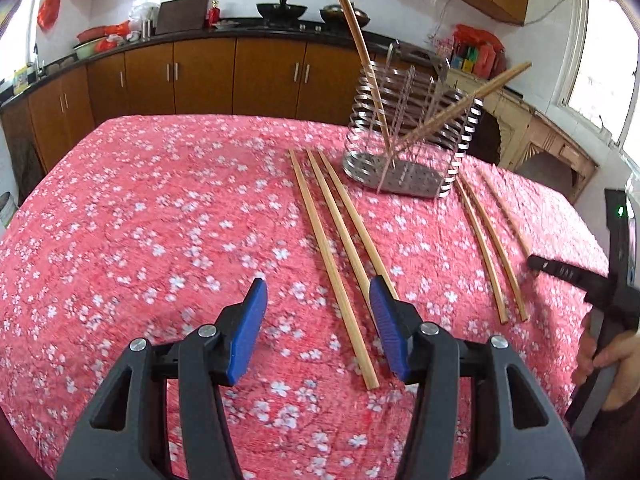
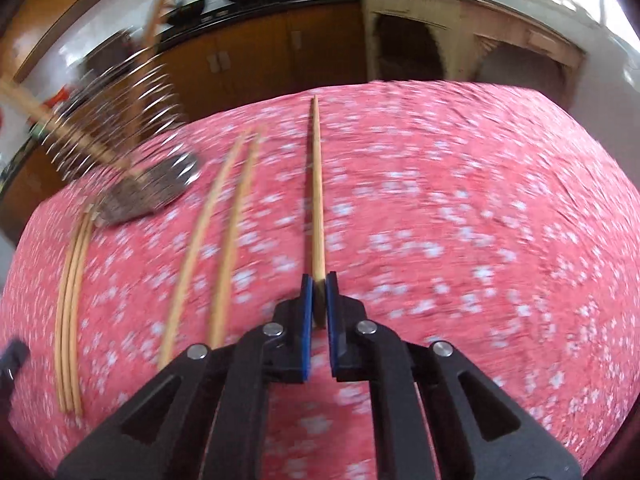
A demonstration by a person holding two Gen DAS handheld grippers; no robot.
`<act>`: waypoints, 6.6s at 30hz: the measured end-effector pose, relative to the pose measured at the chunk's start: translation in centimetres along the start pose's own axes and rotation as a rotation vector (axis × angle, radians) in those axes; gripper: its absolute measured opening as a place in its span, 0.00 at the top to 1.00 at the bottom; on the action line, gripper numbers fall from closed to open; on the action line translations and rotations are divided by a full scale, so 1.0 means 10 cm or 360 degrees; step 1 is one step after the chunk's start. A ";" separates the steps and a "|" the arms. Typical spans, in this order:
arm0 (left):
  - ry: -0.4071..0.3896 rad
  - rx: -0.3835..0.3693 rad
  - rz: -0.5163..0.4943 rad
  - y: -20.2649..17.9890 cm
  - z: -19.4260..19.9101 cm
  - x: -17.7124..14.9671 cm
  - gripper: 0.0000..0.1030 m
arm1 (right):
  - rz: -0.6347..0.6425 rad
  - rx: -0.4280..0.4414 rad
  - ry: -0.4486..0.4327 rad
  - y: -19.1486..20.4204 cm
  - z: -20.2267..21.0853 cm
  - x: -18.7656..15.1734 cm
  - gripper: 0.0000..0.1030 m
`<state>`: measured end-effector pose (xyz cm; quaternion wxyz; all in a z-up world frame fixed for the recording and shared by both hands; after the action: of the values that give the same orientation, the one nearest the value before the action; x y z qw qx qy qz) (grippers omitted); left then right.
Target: Organize utensils
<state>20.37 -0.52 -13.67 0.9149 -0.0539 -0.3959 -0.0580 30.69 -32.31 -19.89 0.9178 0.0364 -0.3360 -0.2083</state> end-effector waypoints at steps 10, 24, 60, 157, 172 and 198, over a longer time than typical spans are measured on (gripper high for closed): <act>0.0166 0.0016 0.0002 -0.12 -0.22 -0.08 0.70 | -0.0012 -0.0015 -0.0016 -0.10 -0.01 0.02 0.92; 0.0270 0.0206 -0.0057 0.23 -0.41 0.14 0.93 | -0.0064 -0.0052 -0.0033 -0.28 -0.03 0.14 0.92; 0.0238 0.0152 -0.0201 0.54 -0.45 0.21 0.57 | -0.0008 -0.0195 -0.0081 -0.48 -0.06 0.23 0.92; -0.1111 0.0046 -0.0067 0.14 1.96 1.96 0.93 | 0.0171 0.0737 -0.1213 0.77 3.14 1.21 0.92; -0.1294 0.0127 0.0049 -0.29 1.59 2.84 0.93 | 0.0133 0.0748 -0.1343 1.45 2.79 1.98 0.92; -0.0828 0.0206 0.0057 0.05 0.64 2.51 0.56 | 0.0077 0.0519 -0.0938 1.26 1.50 1.87 0.65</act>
<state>32.90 -0.73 9.03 0.7847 -0.0154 -0.6197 -0.0005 38.57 -27.36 5.58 0.7680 0.1129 -0.6165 -0.1315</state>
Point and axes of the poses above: each gripper's, at about its wrist camera, not at the fingertips, and z roughly against the way its jaws point, y to its left, x to its top, the point moved 5 cm from there along -z, roughly the way its jaws point, and after that the axes turned 7 degrees about -z, right-handed, at the moved point
